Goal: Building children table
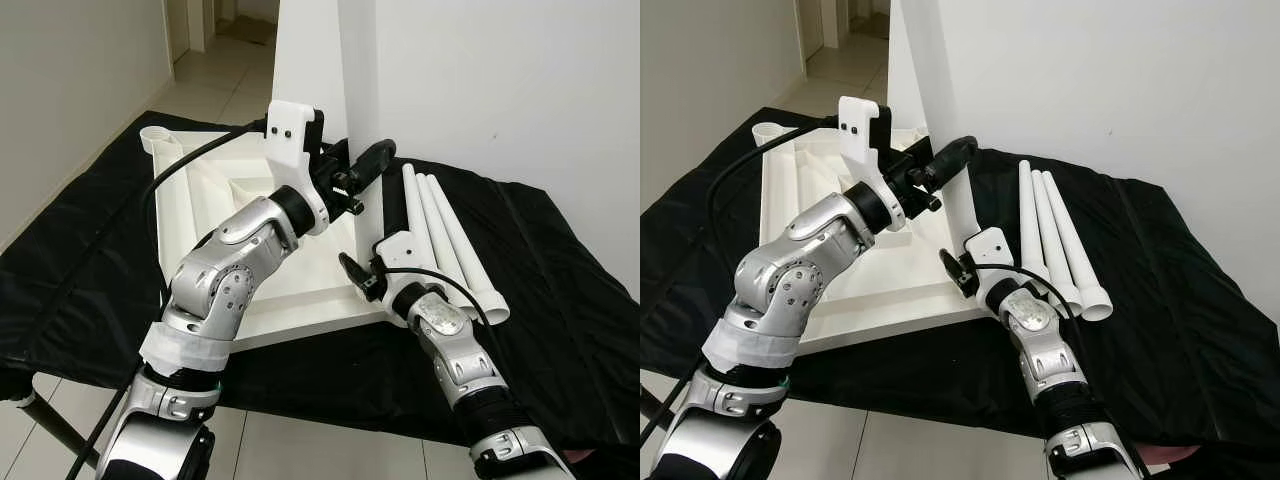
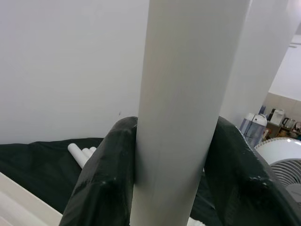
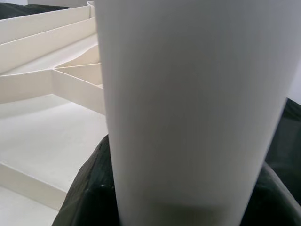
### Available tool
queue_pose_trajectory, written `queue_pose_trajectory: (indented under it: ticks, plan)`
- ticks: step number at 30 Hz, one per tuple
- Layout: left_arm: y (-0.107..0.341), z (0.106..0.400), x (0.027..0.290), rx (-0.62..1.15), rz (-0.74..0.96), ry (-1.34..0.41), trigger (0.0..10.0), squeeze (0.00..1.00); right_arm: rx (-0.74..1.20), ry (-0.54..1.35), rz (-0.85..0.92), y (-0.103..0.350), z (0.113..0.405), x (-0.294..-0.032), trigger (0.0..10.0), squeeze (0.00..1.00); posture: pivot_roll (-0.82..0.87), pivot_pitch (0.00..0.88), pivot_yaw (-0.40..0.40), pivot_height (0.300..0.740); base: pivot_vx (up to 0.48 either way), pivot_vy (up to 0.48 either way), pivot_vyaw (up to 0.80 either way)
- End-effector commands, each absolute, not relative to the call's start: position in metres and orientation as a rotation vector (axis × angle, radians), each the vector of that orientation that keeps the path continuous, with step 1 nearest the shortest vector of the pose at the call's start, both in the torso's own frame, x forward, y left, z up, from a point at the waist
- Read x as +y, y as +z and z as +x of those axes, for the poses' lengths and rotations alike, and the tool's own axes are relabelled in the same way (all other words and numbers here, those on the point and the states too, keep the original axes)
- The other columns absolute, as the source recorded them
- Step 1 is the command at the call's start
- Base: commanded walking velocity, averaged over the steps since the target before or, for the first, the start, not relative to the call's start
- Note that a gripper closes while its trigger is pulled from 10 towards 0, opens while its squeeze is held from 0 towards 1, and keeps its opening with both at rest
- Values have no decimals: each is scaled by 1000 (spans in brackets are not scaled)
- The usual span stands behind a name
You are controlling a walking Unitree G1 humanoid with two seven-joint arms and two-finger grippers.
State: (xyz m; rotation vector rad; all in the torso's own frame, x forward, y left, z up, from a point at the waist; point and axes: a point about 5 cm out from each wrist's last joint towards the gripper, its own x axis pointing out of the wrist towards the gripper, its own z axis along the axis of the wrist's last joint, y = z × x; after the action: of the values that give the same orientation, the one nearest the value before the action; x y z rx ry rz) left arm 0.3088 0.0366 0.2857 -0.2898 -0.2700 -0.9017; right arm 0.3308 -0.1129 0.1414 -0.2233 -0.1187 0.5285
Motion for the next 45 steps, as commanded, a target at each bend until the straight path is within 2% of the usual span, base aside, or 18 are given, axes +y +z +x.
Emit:
queue_pose_trajectory:
  ticks: [1,2,3,4,5,19,20,21,28,31,45]
  plan:
    - [291,306,28,-284,-269,-969,9255,0,-120,515,-208,144,332,-116,10000,0,45,0,-120,740,0,0,0]
    - [294,309,29,-281,-275,-932,10000,0,-132,515,-207,145,332,-116,10000,0,43,0,-121,740,0,0,0]
    - [295,311,30,-280,-279,-905,10000,0,-141,515,-206,146,332,-115,10000,0,43,0,-121,740,0,0,0]
    - [297,313,31,-266,-274,-878,10000,0,-147,506,-192,148,333,-115,10000,549,43,0,-121,740,0,0,0]
    - [299,315,32,-250,-269,-861,10000,0,-155,504,-172,150,333,-115,10000,1000,40,0,-124,740,0,0,0]
    - [313,320,29,-259,-173,-787,10000,0,-231,443,-177,171,337,-111,10000,1000,34,0,-130,740,0,0,0]
    - [314,319,27,-262,-168,-778,10000,0,-231,432,-187,172,338,-110,10000,286,35,0,-126,740,0,0,0]
    - [315,319,25,-261,-166,-771,10000,0,-230,424,-195,173,338,-109,10000,0,35,0,-126,740,0,0,0]
    - [322,321,23,-263,-166,-693,10000,0,-229,383,-178,174,338,-100,10000,0,37,0,-121,740,0,0,0]
    - [326,325,22,-255,-148,-604,10000,0,-224,275,-177,172,342,-90,10000,0,45,0,-120,740,0,0,0]
    - [346,338,10,-253,-126,-527,10000,0,-220,83,-199,182,363,-80,10000,0,55,0,-125,740,0,0,0]
